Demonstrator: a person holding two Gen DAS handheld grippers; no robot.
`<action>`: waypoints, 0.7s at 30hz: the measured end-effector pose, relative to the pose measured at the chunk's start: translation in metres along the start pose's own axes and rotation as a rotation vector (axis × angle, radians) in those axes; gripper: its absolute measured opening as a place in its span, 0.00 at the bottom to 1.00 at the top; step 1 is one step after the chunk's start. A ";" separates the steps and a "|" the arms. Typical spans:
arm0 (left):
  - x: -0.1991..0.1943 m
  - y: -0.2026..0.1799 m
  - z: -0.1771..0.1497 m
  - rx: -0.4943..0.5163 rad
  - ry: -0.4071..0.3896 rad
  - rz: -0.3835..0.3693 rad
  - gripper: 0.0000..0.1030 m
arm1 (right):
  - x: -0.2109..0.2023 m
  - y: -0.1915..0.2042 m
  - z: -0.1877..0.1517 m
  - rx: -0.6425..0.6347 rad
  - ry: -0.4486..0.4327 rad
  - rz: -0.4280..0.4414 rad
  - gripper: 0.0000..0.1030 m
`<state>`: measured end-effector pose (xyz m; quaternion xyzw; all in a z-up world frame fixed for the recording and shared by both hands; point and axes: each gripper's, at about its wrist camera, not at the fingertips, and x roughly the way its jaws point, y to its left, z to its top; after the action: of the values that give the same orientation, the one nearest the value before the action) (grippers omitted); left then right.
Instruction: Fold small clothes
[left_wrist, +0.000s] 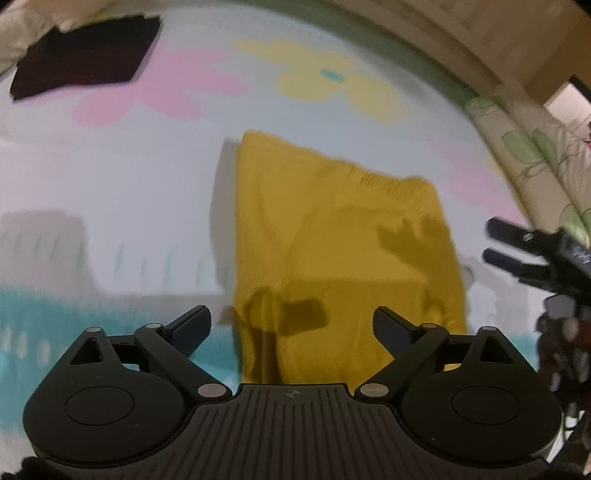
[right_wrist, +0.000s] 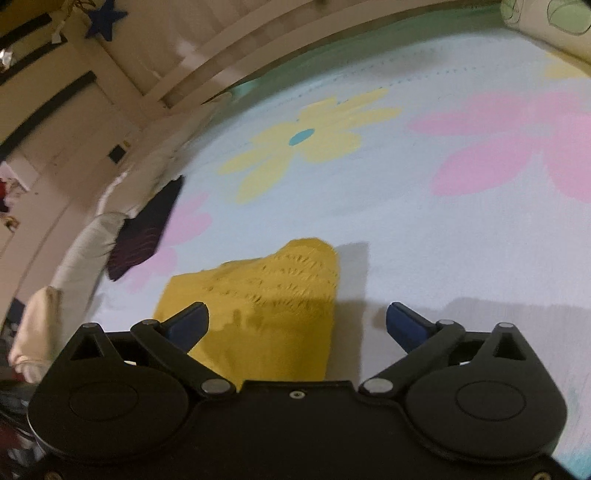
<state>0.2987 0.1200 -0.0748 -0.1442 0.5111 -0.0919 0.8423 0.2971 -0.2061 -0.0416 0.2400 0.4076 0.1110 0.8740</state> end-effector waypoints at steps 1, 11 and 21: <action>0.002 0.002 -0.002 -0.008 0.002 0.014 0.93 | -0.001 -0.001 -0.001 0.002 0.006 0.013 0.99; 0.035 0.009 0.011 -0.077 -0.015 -0.054 0.99 | 0.021 -0.015 -0.007 0.115 0.036 0.113 1.00; 0.057 0.007 0.034 -0.094 -0.180 -0.101 0.99 | 0.065 -0.020 -0.012 0.188 0.030 0.259 1.00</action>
<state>0.3556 0.1144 -0.1099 -0.2166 0.4292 -0.0967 0.8715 0.3298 -0.1938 -0.1016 0.3697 0.3949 0.1876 0.8199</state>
